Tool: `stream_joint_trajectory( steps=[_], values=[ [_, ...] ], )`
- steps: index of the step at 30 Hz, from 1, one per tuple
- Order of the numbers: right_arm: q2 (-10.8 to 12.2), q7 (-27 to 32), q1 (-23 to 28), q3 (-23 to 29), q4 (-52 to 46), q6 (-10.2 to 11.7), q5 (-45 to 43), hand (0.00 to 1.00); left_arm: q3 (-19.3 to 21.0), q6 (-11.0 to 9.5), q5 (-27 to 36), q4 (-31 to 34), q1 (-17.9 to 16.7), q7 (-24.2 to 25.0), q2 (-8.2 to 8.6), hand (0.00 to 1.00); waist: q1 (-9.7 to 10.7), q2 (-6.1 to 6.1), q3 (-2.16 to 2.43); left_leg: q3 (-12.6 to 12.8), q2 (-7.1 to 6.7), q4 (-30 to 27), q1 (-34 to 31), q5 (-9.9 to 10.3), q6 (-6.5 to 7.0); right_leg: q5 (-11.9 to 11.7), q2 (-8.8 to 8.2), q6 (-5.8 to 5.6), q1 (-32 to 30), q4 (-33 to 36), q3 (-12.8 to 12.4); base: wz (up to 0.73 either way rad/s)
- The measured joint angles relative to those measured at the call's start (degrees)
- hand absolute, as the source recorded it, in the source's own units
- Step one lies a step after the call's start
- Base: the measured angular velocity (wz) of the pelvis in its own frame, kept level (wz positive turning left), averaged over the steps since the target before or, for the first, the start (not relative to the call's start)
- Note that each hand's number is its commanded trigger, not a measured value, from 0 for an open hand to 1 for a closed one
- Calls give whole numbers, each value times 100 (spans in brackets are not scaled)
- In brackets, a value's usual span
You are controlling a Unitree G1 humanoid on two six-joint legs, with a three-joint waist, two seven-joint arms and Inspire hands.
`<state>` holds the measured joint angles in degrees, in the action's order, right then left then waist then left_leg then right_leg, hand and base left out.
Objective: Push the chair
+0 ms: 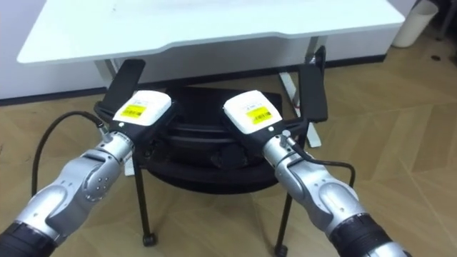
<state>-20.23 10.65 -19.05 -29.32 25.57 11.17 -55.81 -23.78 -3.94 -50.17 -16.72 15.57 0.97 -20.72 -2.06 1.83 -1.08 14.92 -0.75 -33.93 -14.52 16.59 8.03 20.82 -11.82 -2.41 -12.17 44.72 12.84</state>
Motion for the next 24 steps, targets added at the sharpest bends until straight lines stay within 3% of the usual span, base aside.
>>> stream_joint_trajectory(
  steps=[4,7,9,10,12,17,19,24],
  values=[
    [12,71,11,0,-4,1,-28,100,28,-66,-8,-21,12,-21,3,100,10,-61,-35,-10,15,20,28,64,76,-91,50,-74,-228,54,-167,-11],
    [12,101,23,-3,2,0,-36,100,38,-160,-8,-139,39,-75,23,100,100,-190,-113,-143,56,27,93,75,83,-254,208,-32,-588,-539,-363,22],
    [16,95,47,-4,1,27,-42,100,56,-266,-7,-261,38,-163,19,100,200,-246,-123,-248,90,26,120,91,49,-756,319,-43,-734,-1229,-434,36],
    [16,94,61,-4,2,30,-42,100,49,-279,-7,-294,38,-191,25,100,241,-261,-119,-319,90,16,118,98,34,-898,346,-30,-725,-1396,-447,45],
    [20,93,88,-5,24,63,-42,100,38,-391,-7,-412,39,-306,5,100,332,-238,-75,-445,93,33,130,95,-38,-1300,534,-14,-679,-1713,-671,35],
    [7,82,31,-2,14,52,-41,100,-23,-433,18,-533,148,-469,-29,100,438,-195,-45,-741,-3,105,103,26,-213,-1578,637,56,-578,-1798,-663,28],
    [5,79,-17,4,-1,51,-42,100,-23,-433,41,-544,193,-490,-26,100,455,-197,-47,-809,-3,142,60,28,-245,-1566,637,86,-606,-1790,-620,19],
    [22,80,-133,138,28,99,-47,100,-2,-504,-27,-679,447,-538,4,100,461,-140,-83,-1116,9,214,-6,2,-444,-1371,675,285,-638,-1679,-374,20]
  ],
)
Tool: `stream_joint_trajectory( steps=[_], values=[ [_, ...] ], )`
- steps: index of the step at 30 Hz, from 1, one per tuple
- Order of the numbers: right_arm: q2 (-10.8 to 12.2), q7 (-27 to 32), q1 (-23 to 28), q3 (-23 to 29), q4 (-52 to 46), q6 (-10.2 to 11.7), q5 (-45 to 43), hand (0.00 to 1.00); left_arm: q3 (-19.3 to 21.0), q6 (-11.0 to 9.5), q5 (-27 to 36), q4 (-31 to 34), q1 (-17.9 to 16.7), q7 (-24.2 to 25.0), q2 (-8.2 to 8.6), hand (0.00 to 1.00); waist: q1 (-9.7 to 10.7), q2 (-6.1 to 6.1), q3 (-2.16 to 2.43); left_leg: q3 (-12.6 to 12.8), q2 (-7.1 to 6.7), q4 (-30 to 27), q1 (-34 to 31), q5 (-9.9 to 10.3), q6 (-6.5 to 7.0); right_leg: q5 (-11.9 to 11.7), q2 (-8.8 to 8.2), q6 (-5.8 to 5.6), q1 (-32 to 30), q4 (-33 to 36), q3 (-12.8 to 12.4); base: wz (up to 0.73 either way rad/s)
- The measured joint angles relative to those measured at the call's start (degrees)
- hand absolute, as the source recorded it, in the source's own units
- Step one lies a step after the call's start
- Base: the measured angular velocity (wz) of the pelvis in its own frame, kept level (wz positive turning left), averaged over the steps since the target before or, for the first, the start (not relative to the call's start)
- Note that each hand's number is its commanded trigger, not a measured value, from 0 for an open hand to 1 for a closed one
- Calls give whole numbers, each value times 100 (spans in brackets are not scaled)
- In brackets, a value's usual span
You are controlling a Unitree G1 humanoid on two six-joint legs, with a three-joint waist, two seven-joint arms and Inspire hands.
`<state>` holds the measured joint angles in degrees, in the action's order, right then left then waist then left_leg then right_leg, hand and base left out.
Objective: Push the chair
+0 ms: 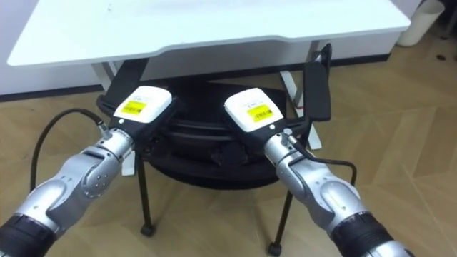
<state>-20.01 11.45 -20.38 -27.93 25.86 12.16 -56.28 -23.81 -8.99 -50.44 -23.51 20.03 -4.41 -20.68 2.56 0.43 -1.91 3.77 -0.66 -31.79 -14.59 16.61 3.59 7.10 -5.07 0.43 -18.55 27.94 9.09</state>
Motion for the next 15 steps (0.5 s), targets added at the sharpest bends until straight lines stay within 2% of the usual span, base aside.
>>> stream_joint_trajectory(
  steps=[1,3,4,5,6,7,8,9,11,15],
  values=[
    [-8,20,0,1,1,3,0,100,-3,0,-14,-13,24,0,9,100,26,0,0,-61,4,-8,-13,11,-30,44,-12,19,15,11,69,36],
    [-35,52,-4,10,-11,29,1,100,-10,-9,-25,-43,92,15,21,100,122,4,2,-255,28,-9,-14,0,-103,202,-92,127,97,87,349,47],
    [-33,49,-3,10,-10,31,1,100,-11,-9,-23,-48,92,18,23,100,172,3,2,-264,43,-8,-5,0,-113,242,-107,156,137,103,426,52],
    [-36,42,-2,10,-25,27,1,100,-11,-9,-23,-57,99,18,24,100,226,15,0,-350,52,-1,6,10,-157,350,-164,181,188,174,609,54],
    [-46,43,-2,13,-41,19,1,100,-12,-8,-27,-62,122,14,31,100,299,21,-1,-222,149,-13,-15,15,-200,454,-276,214,246,203,912,60],
    [-45,45,-1,22,-42,16,1,100,-17,-8,-34,-65,142,20,30,100,370,21,-1,-37,255,-24,-44,6,-214,495,-323,230,303,206,1088,75],
    [-47,50,23,51,-61,2,6,100,-42,3,-54,-82,204,42,48,100,479,13,-3,312,490,-104,-115,-1,-226,570,-343,284,381,214,1338,90],
    [-51,48,55,62,-96,-57,19,100,-106,59,-57,-87,260,72,58,100,576,13,-3,559,625,-150,-148,-4,-236,636,-368,325,459,250,1540,86],
    [-98,36,67,105,-160,-68,18,100,-116,113,-57,-82,300,68,126,100,609,4,-5,597,669,-147,-195,-30,-281,719,-404,347,483,310,1705,56],
    [-190,43,40,124,-209,-86,14,100,-171,244,-41,-59,328,-5,178,100,595,0,-2,722,700,119,-167,-242,-374,809,-445,413,569,250,1965,36]
  ],
)
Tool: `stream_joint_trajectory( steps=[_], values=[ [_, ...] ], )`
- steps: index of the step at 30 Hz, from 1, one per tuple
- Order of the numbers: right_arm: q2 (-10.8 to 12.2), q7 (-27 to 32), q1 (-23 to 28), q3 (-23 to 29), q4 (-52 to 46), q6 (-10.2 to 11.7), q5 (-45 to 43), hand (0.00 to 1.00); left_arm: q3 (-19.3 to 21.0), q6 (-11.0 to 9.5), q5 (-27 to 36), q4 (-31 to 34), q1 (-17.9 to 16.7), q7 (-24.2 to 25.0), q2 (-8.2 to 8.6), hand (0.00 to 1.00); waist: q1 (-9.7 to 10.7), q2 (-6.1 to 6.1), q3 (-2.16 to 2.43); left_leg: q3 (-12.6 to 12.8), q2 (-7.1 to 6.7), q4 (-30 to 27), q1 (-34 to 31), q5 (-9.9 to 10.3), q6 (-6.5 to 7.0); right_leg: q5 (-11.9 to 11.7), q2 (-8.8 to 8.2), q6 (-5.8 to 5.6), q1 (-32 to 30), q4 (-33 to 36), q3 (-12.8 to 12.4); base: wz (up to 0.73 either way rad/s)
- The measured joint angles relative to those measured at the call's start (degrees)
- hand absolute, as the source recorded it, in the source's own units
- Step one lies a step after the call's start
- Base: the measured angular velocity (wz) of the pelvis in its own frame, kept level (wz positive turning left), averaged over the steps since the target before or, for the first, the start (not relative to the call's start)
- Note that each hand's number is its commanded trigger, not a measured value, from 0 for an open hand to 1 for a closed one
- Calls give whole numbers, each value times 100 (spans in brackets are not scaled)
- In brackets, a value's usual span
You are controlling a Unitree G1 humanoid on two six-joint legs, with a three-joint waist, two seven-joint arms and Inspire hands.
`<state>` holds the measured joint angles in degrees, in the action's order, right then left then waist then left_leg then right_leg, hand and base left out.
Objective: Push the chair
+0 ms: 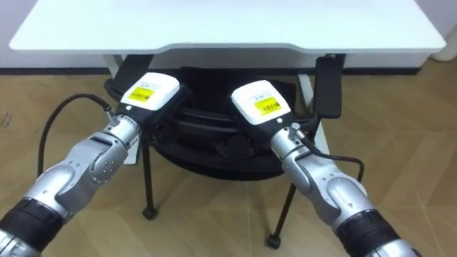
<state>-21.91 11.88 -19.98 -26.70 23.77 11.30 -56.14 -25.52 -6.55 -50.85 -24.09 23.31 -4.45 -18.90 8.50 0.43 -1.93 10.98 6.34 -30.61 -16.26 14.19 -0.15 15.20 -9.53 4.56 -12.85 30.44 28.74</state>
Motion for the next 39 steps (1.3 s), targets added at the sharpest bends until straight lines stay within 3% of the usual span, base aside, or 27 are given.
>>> stream_joint_trajectory(
  steps=[6,17,18,19,25,29,33,39],
  values=[
    [-58,-12,4,-18,-78,-24,-62,100,16,47,-7,61,-41,30,45,100,-248,-24,4,-15,6,348,176,-189,-133,24,100,61,193,-254,160,13],
    [-50,-20,84,-18,-208,-122,-136,100,28,235,-47,277,-150,140,121,100,-504,-55,24,-28,-2,574,306,-253,-161,33,177,25,465,-547,362,10],
    [-52,-19,84,-18,-208,-126,-138,95,52,244,-79,282,-166,141,150,100,-540,-52,26,-28,-3,608,333,-257,-163,31,177,19,478,-553,361,0],
    [-52,-19,88,-18,-208,-130,-144,0,59,248,-99,283,-174,141,164,0,-556,-52,26,-28,-4,618,344,-258,-163,30,178,15,489,-554,362,0],
    [25,1,156,-14,-208,-209,-93,0,94,356,-132,408,-302,192,185,0,-600,-30,40,-18,-7,636,410,-259,-164,49,173,-32,617,-582,429,7],
    [209,-45,233,-12,-208,-507,11,0,294,515,-108,625,-402,488,317,0,-700,-23,58,-20,-7,624,491,-259,-164,54,173,-41,714,-602,444,1],
    [264,-193,321,7,-202,-686,149,0,293,515,-102,776,-627,538,413,0,-831,-9,67,-37,-8,634,628,-259,-164,58,179,-48,863,-666,455,2],
    [360,-264,411,113,-199,-708,219,0,387,476,-108,1004,-781,499,494,0,-919,28,91,-36,-8,635,691,-258,-164,41,185,-62,929,-700,451,0]
  ],
)
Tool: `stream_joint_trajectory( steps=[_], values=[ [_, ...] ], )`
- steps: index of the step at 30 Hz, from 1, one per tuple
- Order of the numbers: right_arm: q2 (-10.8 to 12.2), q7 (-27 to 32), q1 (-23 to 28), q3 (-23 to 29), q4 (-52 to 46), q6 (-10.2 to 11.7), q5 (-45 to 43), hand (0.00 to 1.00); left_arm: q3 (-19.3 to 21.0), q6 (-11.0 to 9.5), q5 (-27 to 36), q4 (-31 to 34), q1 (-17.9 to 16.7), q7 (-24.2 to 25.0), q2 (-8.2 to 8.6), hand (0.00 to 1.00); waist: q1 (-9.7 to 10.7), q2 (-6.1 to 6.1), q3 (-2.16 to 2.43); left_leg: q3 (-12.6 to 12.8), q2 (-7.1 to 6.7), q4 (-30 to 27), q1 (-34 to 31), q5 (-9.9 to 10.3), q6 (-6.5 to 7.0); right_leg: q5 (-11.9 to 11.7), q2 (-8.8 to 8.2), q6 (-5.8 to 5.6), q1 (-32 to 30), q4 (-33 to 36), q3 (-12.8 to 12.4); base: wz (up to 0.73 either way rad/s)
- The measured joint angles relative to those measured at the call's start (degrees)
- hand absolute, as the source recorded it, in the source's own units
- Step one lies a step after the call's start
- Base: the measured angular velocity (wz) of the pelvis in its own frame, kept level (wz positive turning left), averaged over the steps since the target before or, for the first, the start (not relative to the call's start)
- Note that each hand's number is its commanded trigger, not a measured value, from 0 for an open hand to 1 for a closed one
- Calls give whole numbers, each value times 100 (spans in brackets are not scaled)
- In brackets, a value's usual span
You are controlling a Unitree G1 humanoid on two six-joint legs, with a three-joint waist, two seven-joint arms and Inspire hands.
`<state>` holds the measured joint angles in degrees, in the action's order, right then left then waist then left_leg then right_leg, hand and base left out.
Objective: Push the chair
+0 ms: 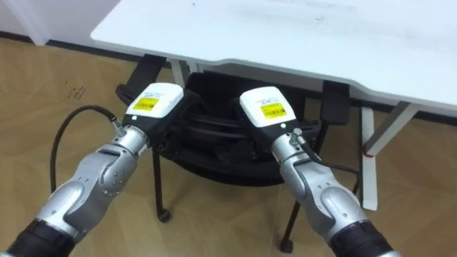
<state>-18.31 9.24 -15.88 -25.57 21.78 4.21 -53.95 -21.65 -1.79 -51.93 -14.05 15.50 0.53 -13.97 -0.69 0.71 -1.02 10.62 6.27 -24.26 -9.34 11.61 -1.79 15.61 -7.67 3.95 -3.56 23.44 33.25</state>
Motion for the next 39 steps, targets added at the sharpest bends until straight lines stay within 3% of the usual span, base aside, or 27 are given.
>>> stream_joint_trajectory(
  steps=[5,7,8,9,10,11,12,13,14,15,16,17,18,19,20,21,22,24,26,28,29,30,31,33,34,36,39],
  values=[
    [-11,-30,6,232,141,315,42,0,346,-170,-3,172,105,-353,-154,0,13,-26,7,5,26,5,85,0,0,-84,95,-24,107,-169,-41,-1],
    [-44,-78,5,372,140,488,35,0,379,-384,-1,170,112,-363,-352,0,7,-57,4,4,31,-1,77,0,0,-118,114,-31,100,-167,-69,-6],
    [-150,-151,9,474,101,664,14,0,457,-597,-4,248,133,-364,-555,0,7,-67,10,10,38,8,68,0,0,-147,133,-34,91,-202,-80,-3],
    [-434,-350,60,580,-128,847,-8,0,493,-837,-176,489,147,-363,-919,0,-24,-89,20,25,34,126,119,-4,5,-217,178,-37,124,-328,-85,0],
    [-662,-468,184,678,-393,923,-9,0,607,-999,-257,737,152,-364,-1124,0,-67,-92,21,37,19,229,166,-36,16,-272,209,-50,164,-442,-91,20],
    [-1313,-543,501,898,-1136,1211,6,0,1106,-1313,-231,1102,173,-533,-1476,0,-32,-102,12,56,-36,477,333,-146,40,-394,295,-111,361,-741,-299,43],
    [-1942,-556,705,914,-1628,1568,35,0,1711,-1344,-17,1129,450,-1104,-1689,0,49,-93,-3,112,-92,755,589,-232,54,-475,373,-198,579,-986,-901,42],
    [-2108,-553,726,1020,-1730,1698,184,0,2006,-1279,136,1119,591,-1445,-1798,0,76,-79,-11,224,-106,892,720,-270,57,-494,384,-226,646,-1049,-1168,0],
    [-2275,-477,733,1535,-2135,1813,448,0,2728,-1216,449,1182,755,-2092,-2054,0,98,-74,-13,408,-119,1054,872,-305,57,-504,395,-245,647,-1082,-1529,-45],
    [-2290,-170,714,2496,-2612,1824,947,0,3431,-1191,800,1440,793,-2604,-2348,0,168,-81,-15,499,-119,1107,907,-310,53,-509,401,-253,631,-1095,-1607,-47],
    [-2314,86,653,2984,-2732,1795,1288,0,3680,-1191,940,1560,807,-2848,-2502,0,198,-81,-14,501,-119,1115,913,-307,53,-517,402,-265,633,-1097,-1604,-27],
    [-2375,584,403,3955,-2817,1655,1915,0,4213,-1232,1191,1785,787,-3197,-2712,0,253,-72,-6,524,-122,1141,945,-306,52,-525,406,-278,630,-1100,-1643,-13],
    [-2493,994,217,4917,-2918,1420,2377,0,4764,-1335,1401,1975,708,-3484,-2796,0,284,-58,2,534,-137,1176,967,-298,44,-523,413,-281,639,-1160,-1707,-13],
    [-2559,1195,183,5329,-2972,1325,2614,0,5011,-1378,1525,2023,634,-3635,-2853,0,274,-44,11,534,-152,1185,970,-297,42,-515,421,-294,652,-1210,-1758,-20],
    [-2713,1622,177,5951,-2997,1314,3152,0,5554,-1409,1748,2065,293,-3954,-2995,0,293,-29,45,534,-194,1220,994,-292,35,-513,435,-302,674,-1287,-1794,-24],
    [-2843,1966,398,6584,-2994,1384,3450,0,6144,-1414,1802,2043,-121,-4210,-3017,0,329,-33,83,570,-190,1260,1033,-290,31,-513,471,-302,671,-1292,-1884,-25],
    [-2879,2116,585,6885,-2984,1411,3598,0,6409,-1402,1828,2022,-344,-4354,-3015,0,353,-36,90,600,-183,1266,1052,-286,26,-513,489,-302,676,-1292,-1910,-18],
    [-2849,2487,1326,7717,-2983,1445,4279,0,7156,-1367,2329,1945,-1239,-4793,-2904,0,565,-28,107,627,-173,1273,1074,-281,21,-512,481,-304,667,-1287,-1914,-6],
    [-2848,2645,1779,8146,-2953,1444,4945,0,7419,-1395,2958,1822,-1846,-5036,-2783,0,673,-57,113,647,-184,1300,1081,-281,21,-502,487,-320,663,-1290,-1898,-12],
    [-2780,2752,2180,8377,-2986,1394,5721,0,7459,-1409,3694,1797,-2330,-5105,-2468,0,694,-123,149,725,-192,1358,1155,-272,11,-501,493,-322,667,-1284,-2010,-26],
    [-2575,2808,2484,8496,-3098,1322,6075,0,7452,-1419,4144,1815,-2661,-5125,-2145,0,707,-141,153,813,-199,1408,1235,-269,6,-494,498,-332,682,-1287,-2079,-34],
    [-2136,2816,2920,8609,-3288,1328,6375,0,7428,-1442,4548,1818,-2998,-5095,-1754,0,708,-167,173,863,-199,1466,1270,-262,-2,-493,509,-334,691,-1286,-2135,-32],
    [-1836,2820,3170,8648,-3381,1330,6450,0,7427,-1449,4708,1810,-3147,-5083,-1543,0,697,-170,173,893,-193,1486,1296,-241,-26,-480,515,-330,687,-1287,-2189,-19],
    [-380,2820,4199,8282,-3549,1283,6709,0,7069,-1460,5490,1392,-3696,-5067,-741,0,654,-158,152,959,-165,1497,1347,-185,-49,-456,549,-337,634,-1229,-2262,-17],
    [-84,2810,4444,8057,-3541,1228,6768,0,6904,-1459,5734,1172,-3834,-5019,-547,0,624,-194,158,977,-166,1514,1388,-160,-49,-436,570,-346,626,-1181,-2341,-30],
    [758,2636,4983,7091,-3001,1022,6952,0,6227,-1408,6640,-157,-4140,-4704,28,0,525,-324,172,1101,-159,1460,1470,-49,-38,-357,564,-375,545,-995,-2567,-39],
    [1353,2374,5056,6443,-1472,951,6991,0,5663,-1403,7336,-1847,-4281,-4268,268,0,537,-328,176,1163,-154,1430,1483,-27,-23,-369,531,-386,525,-981,-2632,-14]
  ],
)
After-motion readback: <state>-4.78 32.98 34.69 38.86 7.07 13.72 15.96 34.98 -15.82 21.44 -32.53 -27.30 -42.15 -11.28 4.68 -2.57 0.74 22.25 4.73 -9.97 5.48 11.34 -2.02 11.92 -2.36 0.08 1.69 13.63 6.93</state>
